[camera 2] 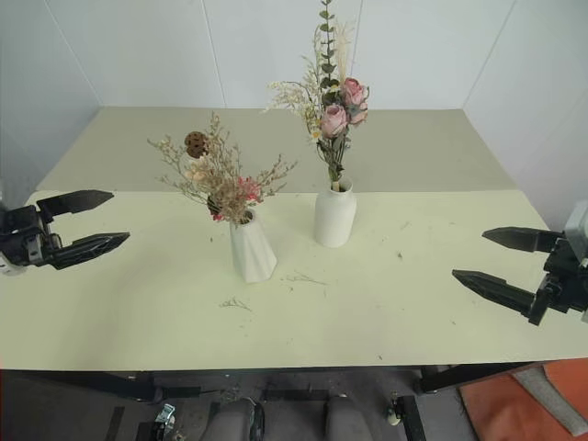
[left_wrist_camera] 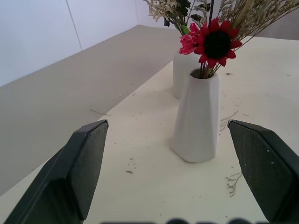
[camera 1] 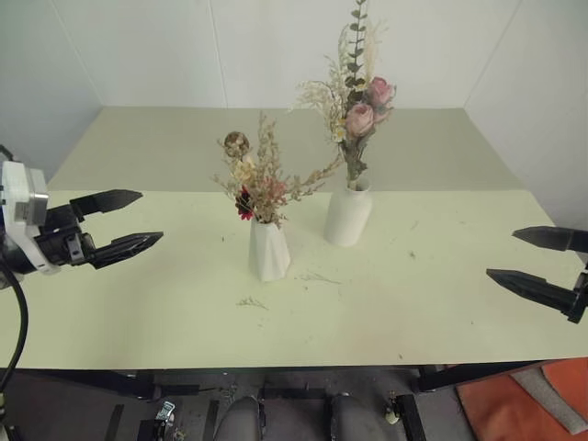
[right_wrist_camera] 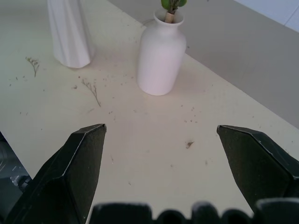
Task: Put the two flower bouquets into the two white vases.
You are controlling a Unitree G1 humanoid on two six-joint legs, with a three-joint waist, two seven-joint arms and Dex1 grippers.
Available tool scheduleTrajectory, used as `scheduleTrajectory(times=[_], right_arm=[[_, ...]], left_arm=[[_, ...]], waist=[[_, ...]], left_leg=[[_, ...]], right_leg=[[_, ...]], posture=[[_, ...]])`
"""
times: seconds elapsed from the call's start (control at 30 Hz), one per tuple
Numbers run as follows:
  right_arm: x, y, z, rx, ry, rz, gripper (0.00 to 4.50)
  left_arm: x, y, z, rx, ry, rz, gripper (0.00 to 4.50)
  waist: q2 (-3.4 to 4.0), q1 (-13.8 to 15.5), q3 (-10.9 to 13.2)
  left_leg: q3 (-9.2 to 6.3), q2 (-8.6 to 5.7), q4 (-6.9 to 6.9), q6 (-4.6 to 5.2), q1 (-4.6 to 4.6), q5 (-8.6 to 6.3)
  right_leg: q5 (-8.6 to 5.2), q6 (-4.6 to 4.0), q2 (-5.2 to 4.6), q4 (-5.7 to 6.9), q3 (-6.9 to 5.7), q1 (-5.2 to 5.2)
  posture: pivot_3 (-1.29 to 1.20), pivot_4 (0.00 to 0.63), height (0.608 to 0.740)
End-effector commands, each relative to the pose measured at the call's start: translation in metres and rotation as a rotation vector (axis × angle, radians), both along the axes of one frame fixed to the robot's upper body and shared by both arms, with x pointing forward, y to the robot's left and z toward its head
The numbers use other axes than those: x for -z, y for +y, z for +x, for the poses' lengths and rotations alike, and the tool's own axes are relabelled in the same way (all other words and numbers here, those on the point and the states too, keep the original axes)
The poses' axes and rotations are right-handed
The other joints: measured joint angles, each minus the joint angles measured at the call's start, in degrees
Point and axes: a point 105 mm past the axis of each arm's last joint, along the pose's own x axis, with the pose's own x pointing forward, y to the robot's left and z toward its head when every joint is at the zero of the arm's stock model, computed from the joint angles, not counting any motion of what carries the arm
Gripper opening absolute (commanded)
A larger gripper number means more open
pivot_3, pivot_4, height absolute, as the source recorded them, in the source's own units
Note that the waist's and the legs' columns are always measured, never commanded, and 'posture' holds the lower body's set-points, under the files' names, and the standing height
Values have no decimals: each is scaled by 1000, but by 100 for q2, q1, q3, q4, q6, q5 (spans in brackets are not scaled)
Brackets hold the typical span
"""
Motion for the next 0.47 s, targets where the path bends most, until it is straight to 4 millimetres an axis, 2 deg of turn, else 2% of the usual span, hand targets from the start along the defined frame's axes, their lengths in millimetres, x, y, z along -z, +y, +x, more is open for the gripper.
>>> scheduleTrajectory(times=[0.03, 0.47], right_arm=[[-8, -2, -7, 17, -46, -38, 4500], [-3, -4, -10, 48, -43, -52, 4500]], left_arm=[[-6, -7, 3, 41, -40, -2, 4475], [-5, -7, 9, 61, -49, -12, 4475]], waist=[[-1, 2, -1], [-1, -20, -1]], left_leg=[[0, 0, 0, 0, 0, 0], [2, 0, -1, 0, 1, 0]], right_leg=[[0, 0, 0, -1, -1, 1], [0, 0, 0, -1, 3, 0]], posture=[[0, 150, 740], [0, 150, 740]])
